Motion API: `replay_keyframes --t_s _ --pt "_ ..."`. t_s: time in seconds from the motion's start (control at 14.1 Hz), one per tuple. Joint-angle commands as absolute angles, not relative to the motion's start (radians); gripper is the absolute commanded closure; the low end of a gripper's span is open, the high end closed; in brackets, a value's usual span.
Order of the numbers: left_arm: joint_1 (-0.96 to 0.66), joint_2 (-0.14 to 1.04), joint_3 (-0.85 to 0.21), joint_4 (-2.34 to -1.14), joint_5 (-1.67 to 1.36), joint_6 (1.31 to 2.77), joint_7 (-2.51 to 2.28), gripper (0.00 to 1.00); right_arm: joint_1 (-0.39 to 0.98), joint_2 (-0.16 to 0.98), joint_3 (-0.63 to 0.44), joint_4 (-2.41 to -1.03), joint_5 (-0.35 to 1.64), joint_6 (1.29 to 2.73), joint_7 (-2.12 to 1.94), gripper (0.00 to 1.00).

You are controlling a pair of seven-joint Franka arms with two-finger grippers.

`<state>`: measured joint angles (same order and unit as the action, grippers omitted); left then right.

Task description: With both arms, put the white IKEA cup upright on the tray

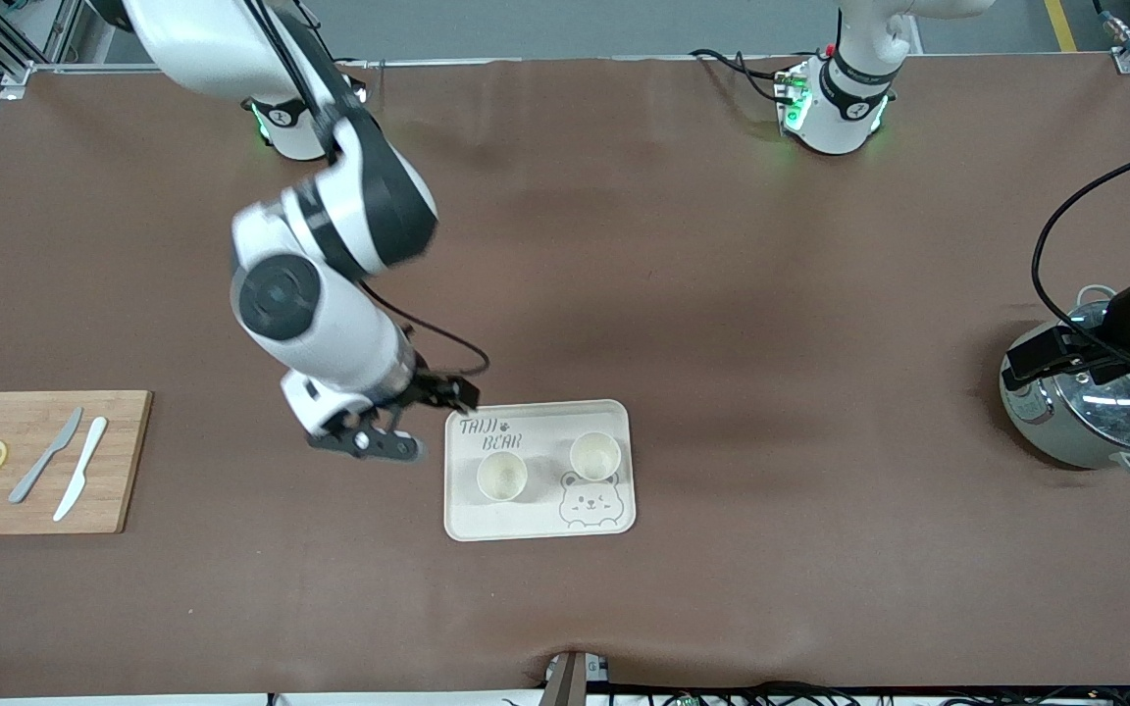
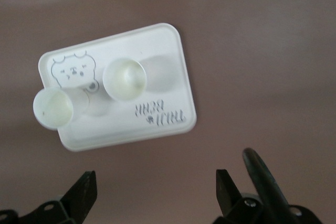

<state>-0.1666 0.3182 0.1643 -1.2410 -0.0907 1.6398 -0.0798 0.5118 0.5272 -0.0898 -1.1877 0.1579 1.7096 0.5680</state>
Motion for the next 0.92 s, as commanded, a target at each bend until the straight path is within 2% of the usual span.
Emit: replay_keyframes --t_s 0.0,0.14,0.36,0.57,0.85 --pt "-0.164 0.302 0.167 -1.247 -0.104 1.626 -0.061 0.00 0.473 0.343 -0.081 -1.261 0.117 1.551 0.577 0.00" --pt "-0.166 0.302 0.169 -1.247 -0.104 1.626 -0.061 0.00 0.424 0.223 -0.081 -1.337 0.091 1.491 0.494 0.00" --pt "-0.166 0.302 0.169 -1.247 -0.104 1.626 -0.061 0.00 0.313 0.031 -0.081 -1.520 0.037 1.499 0.333 0.00" --pt "-0.166 0.302 0.166 -1.247 -0.106 1.626 -0.061 0.00 0.220 0.002 -0.081 -1.548 -0.041 1.502 0.229 0.00" --pt "-0.166 0.302 0.164 -1.247 -0.106 1.628 -0.060 0.00 0.085 -0.014 -0.080 -1.542 -0.040 1.505 0.094 0.00"
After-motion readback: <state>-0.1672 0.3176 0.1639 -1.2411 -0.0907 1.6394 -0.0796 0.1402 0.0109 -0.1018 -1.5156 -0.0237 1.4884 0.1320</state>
